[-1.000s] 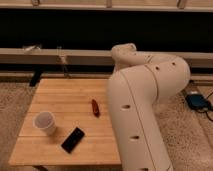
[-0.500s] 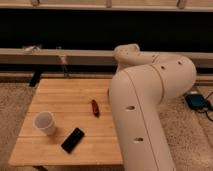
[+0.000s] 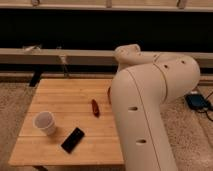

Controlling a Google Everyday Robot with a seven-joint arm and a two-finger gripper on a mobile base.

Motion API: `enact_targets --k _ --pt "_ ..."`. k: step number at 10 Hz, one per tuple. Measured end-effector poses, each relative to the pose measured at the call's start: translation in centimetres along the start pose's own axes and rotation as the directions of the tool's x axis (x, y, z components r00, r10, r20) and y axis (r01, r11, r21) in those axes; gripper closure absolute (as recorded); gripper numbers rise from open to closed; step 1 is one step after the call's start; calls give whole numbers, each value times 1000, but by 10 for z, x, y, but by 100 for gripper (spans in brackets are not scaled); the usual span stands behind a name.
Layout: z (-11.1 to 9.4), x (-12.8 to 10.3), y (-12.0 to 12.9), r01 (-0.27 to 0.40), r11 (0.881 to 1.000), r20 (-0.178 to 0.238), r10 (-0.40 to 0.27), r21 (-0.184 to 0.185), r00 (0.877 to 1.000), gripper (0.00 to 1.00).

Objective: Place the white sponge in the ceramic bowl

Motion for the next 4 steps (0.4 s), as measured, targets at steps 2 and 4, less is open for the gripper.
enact_targets --k 2,4 --pt "-2 0 -3 -4 1000 5 4 -17 1000 20" --pt "-2 0 1 -1 1000 3 1 -19 1000 20"
